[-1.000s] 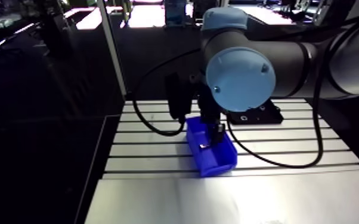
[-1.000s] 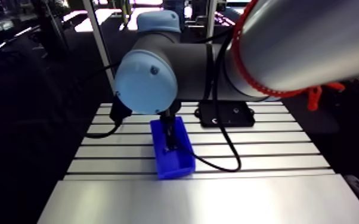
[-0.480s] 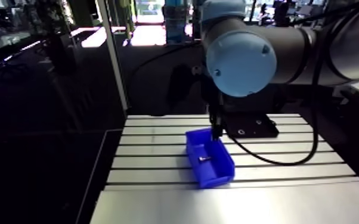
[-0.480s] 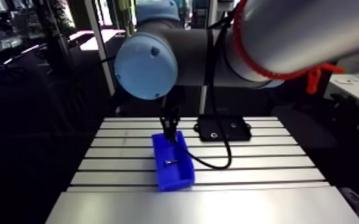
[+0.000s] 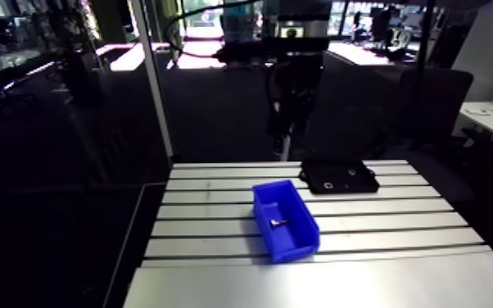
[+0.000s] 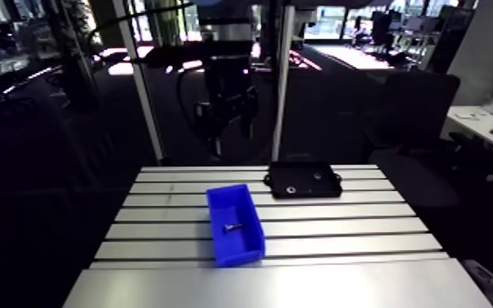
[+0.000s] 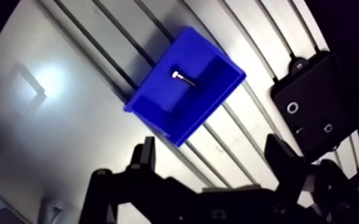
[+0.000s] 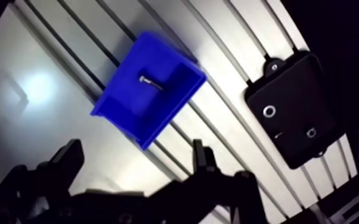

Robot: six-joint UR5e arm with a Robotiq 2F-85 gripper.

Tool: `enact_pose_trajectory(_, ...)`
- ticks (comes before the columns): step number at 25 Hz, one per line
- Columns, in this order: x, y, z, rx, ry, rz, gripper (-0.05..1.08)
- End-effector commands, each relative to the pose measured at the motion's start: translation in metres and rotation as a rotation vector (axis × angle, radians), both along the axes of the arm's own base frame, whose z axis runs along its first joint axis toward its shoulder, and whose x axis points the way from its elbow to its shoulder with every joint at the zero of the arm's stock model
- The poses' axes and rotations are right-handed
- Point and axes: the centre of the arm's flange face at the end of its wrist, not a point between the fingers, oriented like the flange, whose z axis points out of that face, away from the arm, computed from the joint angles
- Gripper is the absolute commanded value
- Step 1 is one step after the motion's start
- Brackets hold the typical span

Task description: Pick up the M10 bolt from the tray and put it into the blue bin.

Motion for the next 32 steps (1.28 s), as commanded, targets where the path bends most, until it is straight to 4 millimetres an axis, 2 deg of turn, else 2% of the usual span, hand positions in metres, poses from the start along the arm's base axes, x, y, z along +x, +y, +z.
enact_pose_trajectory(1,-0.013,0.004,0.07,0.022,0.004,-0.44,0.01)
enact_pose_trajectory(8,-0.022,0.02,0.102,0.063,0.053,-0.711,0.01)
enact_pose_trajectory(11,-0.023,0.051,0.11,0.052,0.054,-0.776,0.01)
enact_pose_trajectory(12,-0.022,0.054,0.115,0.048,0.053,-0.793,0.01)
enact_pose_trajectory(20,-0.024,0.051,0.147,0.048,0.071,-0.864,0.01)
enact_pose_trajectory(32,-0.019,0.048,0.162,0.038,0.093,-0.86,0.01)
